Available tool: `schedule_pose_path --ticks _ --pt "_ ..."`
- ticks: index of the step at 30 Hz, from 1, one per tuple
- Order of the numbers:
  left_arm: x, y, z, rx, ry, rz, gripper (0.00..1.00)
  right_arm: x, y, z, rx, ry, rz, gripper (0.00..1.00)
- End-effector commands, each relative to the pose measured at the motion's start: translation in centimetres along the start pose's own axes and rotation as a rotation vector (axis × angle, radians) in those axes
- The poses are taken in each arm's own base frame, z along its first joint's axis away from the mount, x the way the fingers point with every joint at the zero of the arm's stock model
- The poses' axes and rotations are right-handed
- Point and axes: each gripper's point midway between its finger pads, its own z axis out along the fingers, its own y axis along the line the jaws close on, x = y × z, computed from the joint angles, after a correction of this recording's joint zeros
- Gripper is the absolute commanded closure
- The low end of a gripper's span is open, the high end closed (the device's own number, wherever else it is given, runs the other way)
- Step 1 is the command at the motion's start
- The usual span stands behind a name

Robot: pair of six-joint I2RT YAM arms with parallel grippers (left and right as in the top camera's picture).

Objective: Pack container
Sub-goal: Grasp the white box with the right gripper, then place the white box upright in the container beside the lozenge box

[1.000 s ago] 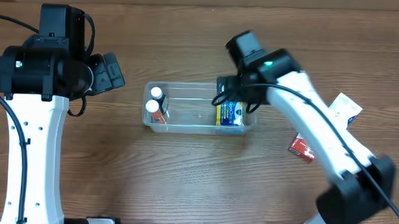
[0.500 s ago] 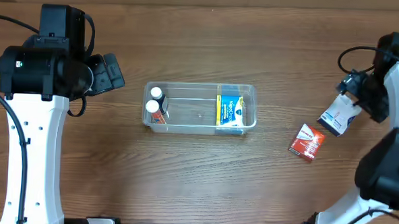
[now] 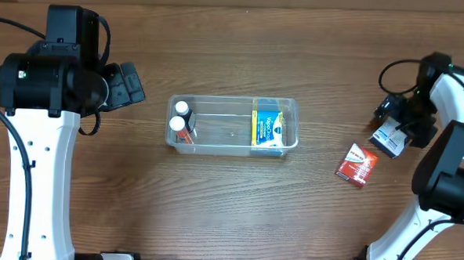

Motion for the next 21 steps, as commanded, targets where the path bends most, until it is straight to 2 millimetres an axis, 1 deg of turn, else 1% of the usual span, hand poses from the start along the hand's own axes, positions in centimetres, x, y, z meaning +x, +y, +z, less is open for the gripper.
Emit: schedule_pose_path --ticks 1,2,4,5,6,8,9,10,11,12,13,15,16,17,18,19,20,21 --pt "0.3 -0.1 0.1 0.006 0.013 0.022 0.00 1.2 -0.3 2.1 0.017 0.055 -0.006 0.00" --pt "0.3 -0.1 0.1 0.007 0.013 0.022 0.00 1.2 -0.3 2.1 0.016 0.054 -0.006 0.00" --pt "0.3 -0.1 0.1 0.007 0.013 0.022 0.00 1.3 -0.3 2.0 0.018 0.058 -0.006 0.07" --pt "0.3 -0.1 0.1 0.007 0.013 0.022 0.00 1.4 -0.2 2.0 0.010 0.062 -0.006 0.15" --pt "0.3 -0.1 0.1 0.006 0.013 0.022 0.00 1.4 0.1 1.9 -0.006 0.067 -0.006 0.18" --pt "0.3 0.0 0.1 0.006 0.013 0.022 0.00 1.3 0.4 1.2 -0.022 0.072 -0.005 0.24" --pt "0.3 0.0 0.1 0.006 0.013 0.022 0.00 1.2 0.6 0.6 -0.030 0.070 -0.005 0.24" --pt "0.3 0.0 0.1 0.006 0.013 0.022 0.00 0.8 1.1 -0.8 -0.058 0.064 -0.005 0.24" --pt "0.3 0.0 0.1 0.006 0.014 0.022 0.00 0.4 1.7 -3.2 -0.090 0.040 -0.010 0.24" --pt "0.3 -0.1 0.1 0.006 0.014 0.022 0.00 0.2 2.2 -4.8 -0.108 0.018 -0.016 0.24" --pt "0.3 0.0 0.1 0.006 0.014 0.022 0.00 0.1 2.9 -7.4 -0.129 -0.027 -0.033 0.24" --pt "0.4 0.0 0.1 0.003 0.020 0.023 0.00 0.9 4.8 -12.8 -0.176 -0.136 -0.098 0.24" --pt "0.5 0.0 0.1 0.003 0.022 0.023 0.00 1.9 5.8 -15.3 -0.202 -0.188 -0.144 0.23" --pt "0.5 0.1 0.1 0.002 0.024 0.023 0.00 3.5 6.9 -17.8 -0.230 -0.242 -0.204 0.23" --pt "0.5 0.1 0.1 0.002 0.024 0.023 0.00 5.8 8.2 -20.4 -0.258 -0.291 -0.271 0.23" --pt "0.5 0.1 0.1 0.002 0.024 0.023 0.00 8.7 9.6 -22.8 -0.293 -0.332 -0.351 0.23" --pt "0.5 0.1 0.1 0.002 0.023 0.023 0.00 11.7 11.1 -24.5 -0.323 -0.363 -0.434 0.23" --pt "0.5 0.1 0.1 0.002 0.023 0.023 0.00 13.7 12.2 -25.5 -0.351 -0.375 -0.480 0.23"
